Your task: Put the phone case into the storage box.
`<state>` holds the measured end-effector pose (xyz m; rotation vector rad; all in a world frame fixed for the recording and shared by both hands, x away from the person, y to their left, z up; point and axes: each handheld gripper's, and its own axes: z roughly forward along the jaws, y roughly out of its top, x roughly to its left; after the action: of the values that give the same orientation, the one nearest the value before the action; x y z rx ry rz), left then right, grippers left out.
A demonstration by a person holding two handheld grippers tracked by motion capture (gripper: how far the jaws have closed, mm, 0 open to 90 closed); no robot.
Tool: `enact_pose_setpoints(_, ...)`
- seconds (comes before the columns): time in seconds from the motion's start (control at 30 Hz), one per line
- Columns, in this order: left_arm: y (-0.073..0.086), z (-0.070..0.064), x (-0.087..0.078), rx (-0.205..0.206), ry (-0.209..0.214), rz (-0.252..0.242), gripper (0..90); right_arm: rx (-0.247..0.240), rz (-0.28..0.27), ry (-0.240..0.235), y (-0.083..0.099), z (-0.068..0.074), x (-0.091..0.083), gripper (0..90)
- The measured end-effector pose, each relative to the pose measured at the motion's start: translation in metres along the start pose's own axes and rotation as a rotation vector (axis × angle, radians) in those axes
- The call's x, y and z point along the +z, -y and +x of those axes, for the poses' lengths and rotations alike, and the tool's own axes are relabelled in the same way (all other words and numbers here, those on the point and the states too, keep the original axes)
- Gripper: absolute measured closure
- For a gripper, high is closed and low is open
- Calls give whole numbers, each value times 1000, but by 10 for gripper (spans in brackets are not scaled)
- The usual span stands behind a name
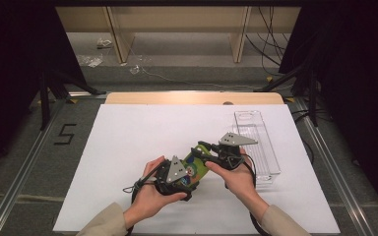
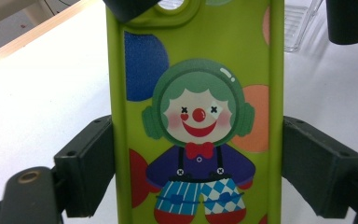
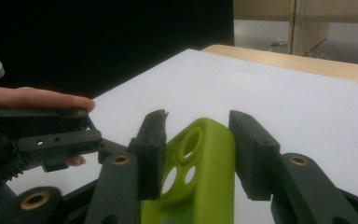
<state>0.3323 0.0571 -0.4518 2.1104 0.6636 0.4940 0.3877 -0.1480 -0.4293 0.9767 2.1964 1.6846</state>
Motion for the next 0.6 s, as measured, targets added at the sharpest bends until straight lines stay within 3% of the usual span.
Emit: enact_pose_setpoints(0.6, 2, 1, 3, 10, -8, 7, 162, 50, -31, -46, -3, 1, -2, 731)
